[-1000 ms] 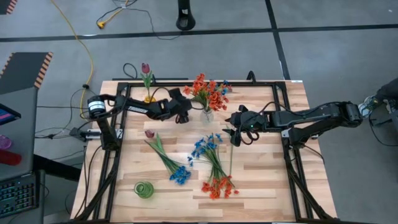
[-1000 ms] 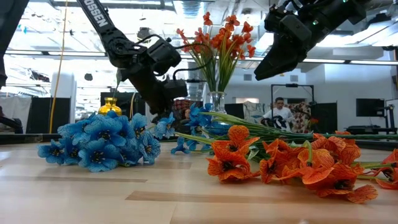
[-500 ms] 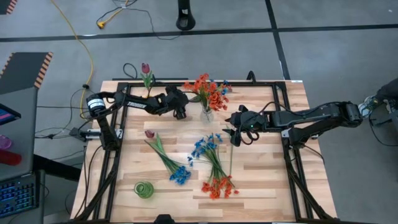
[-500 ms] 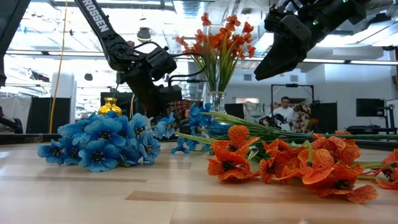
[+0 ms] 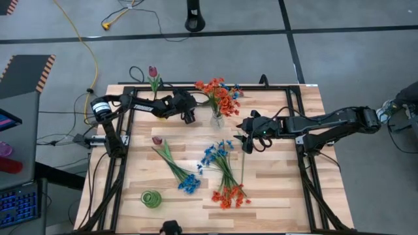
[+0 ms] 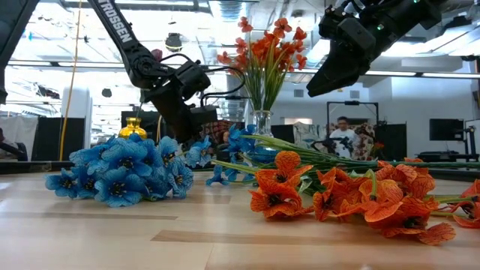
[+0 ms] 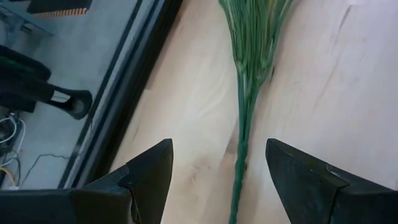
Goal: Sort flowers into vase by color
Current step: Put the top blue flowers into the green vase
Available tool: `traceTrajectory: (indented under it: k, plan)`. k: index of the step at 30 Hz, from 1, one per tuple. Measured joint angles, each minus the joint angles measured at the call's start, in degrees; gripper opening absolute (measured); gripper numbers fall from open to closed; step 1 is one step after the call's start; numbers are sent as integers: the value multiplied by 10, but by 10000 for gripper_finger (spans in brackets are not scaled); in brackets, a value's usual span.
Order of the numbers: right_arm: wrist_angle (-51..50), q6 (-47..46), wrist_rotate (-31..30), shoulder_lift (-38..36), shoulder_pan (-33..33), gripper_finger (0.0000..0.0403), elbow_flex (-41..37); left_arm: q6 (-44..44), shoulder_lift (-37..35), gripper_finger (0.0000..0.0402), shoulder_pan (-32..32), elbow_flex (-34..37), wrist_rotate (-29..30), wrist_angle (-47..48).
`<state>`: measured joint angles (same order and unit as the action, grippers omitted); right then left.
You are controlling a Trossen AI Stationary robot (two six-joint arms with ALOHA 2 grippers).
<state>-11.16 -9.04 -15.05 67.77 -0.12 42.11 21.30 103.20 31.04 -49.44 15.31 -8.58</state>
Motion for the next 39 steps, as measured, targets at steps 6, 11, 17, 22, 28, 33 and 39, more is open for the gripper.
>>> traceTrajectory:
  k: [6, 11, 17, 22, 28, 33, 39]
  plan:
    - [-3, 0, 0, 0, 0, 250, 0, 12, 23, 245, 4, 0, 17, -17]
    - [-4, 0, 0, 0, 0, 250, 0, 15, 29, 245, 8, -3, 14, -30]
    - [-4, 0, 0, 0, 0, 250, 0, -16, 29, 245, 25, -3, -17, -22]
    - [-4, 0, 0, 0, 0, 250, 0, -45, 29, 245, 39, -3, -42, -17]
    - [-4, 0, 0, 0, 0, 250, 0, -55, 28, 241, 42, -4, -50, -1]
    - [-4, 0, 0, 0, 0, 250, 0, -55, 28, 201, 42, -4, -59, 2]
    - [-4, 0, 0, 0, 0, 250, 0, -55, 28, 129, 41, -4, -65, 6]
